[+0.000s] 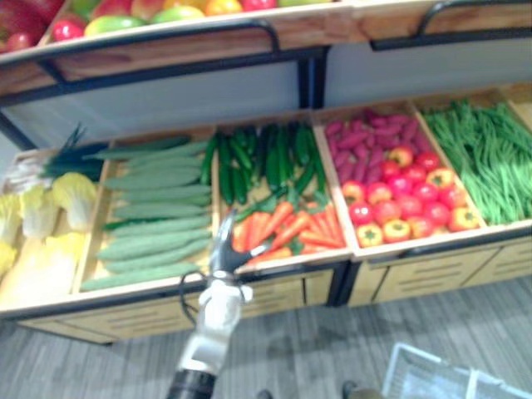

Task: Pick vegetable in the basket

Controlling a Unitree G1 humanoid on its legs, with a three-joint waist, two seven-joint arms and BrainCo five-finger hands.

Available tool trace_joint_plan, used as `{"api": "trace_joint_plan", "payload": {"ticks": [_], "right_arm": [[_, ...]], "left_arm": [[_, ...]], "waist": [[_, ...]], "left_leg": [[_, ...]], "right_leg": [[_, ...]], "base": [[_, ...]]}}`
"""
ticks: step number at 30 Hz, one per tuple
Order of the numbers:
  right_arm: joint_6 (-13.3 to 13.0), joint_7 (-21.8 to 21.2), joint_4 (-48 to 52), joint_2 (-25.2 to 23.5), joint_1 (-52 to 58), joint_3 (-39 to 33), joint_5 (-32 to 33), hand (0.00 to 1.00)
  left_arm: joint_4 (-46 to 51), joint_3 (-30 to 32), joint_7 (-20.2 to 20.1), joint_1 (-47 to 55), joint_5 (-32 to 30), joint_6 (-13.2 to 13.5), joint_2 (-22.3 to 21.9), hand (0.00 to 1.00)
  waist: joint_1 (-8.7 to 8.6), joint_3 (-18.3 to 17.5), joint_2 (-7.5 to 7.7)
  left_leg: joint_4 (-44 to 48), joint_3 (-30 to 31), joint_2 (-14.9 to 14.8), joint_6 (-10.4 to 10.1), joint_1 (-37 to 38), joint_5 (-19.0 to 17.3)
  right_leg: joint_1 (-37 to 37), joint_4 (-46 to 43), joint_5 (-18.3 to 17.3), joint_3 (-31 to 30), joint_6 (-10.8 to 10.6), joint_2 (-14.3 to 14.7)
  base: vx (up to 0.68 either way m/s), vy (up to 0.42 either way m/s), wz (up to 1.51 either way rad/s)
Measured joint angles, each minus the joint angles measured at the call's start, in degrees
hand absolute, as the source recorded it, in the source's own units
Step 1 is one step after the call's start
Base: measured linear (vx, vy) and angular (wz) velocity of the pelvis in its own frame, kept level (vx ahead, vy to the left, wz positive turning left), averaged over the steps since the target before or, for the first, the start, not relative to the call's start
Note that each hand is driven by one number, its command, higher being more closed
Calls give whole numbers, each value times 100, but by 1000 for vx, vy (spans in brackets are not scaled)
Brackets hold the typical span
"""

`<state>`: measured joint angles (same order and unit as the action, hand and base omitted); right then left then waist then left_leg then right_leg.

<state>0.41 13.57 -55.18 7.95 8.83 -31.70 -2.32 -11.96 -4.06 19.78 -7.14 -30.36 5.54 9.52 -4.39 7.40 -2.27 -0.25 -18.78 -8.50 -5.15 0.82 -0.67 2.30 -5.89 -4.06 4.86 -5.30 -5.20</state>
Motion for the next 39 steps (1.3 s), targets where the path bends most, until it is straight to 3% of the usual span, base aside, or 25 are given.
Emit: {"api": "trace_joint_plan", "payload": {"ticks": [4, 6, 7, 13, 22, 30, 31, 39], "right_arm": [[-9, 29, 44, -29, -287, -23, 10, 100], [-8, 43, 108, -89, -399, -24, 11, 100], [3, 83, 244, -206, -482, -21, 10, 100], [11, 243, 746, -404, -534, 21, 15, 100], [-24, 278, 1510, -456, -603, 324, 15, 100], [-136, 441, 2108, -450, -839, 597, 14, 100], [-137, 473, 2121, -450, -859, 629, 14, 100], [-136, 482, 2181, -442, -965, 770, 14, 100]], "left_arm": [[-303, 48, 140, -975, -230, -248, 221, 0], [-388, 111, 200, -1288, -248, -316, 227, 0], [-640, 216, 242, -1592, -248, -393, 252, 0], [-990, 295, 321, -2180, -245, -745, 427, 0], [-1244, 461, 474, -2721, -229, -864, 420, 0], [-2367, 743, 473, -3676, -189, -1029, 416, 0], [-2449, 798, 476, -3728, -189, -1065, 415, 100], [-2905, 1359, 473, -4273, -218, -1195, 508, 100]], "waist": [[-23, 256, -35], [-27, 436, 15], [-27, 636, 118], [-32, 934, 172], [-13, 1256, 266], [2, 1715, 308], [2, 1720, 317], [23, 1734, 334]], "left_leg": [[-511, -351, 77, 3, -269, 330], [-537, -607, 60, 33, -361, 380], [-523, -750, 73, 66, -402, 407], [-503, -1129, 97, 69, -583, 422], [-143, -1832, -34, -21, -770, 332], [87, -2094, -150, 70, -1088, 247], [109, -2132, -162, 80, -1119, 240], [254, -2316, -275, 98, -1209, 224]], "right_leg": [[532, 113, 254, -140, -12, -15], [671, 178, 346, -225, -22, -24], [776, 212, 418, -350, -35, -27], [1090, 182, 460, -539, -58, -43], [1361, -18, 465, -704, -52, -18], [1701, -51, 570, -802, -7, 24], [1744, -51, 588, -827, -5, 30], [1840, -48, 647, -863, 2, 90]], "base": [[-78, 33, -14], [-42, 29, -26], [-11, 20, -29], [53, 19, -19], [26, -14, -12], [-43, -23, -9], [-4, -14, -11], [11, -23, -7]]}}
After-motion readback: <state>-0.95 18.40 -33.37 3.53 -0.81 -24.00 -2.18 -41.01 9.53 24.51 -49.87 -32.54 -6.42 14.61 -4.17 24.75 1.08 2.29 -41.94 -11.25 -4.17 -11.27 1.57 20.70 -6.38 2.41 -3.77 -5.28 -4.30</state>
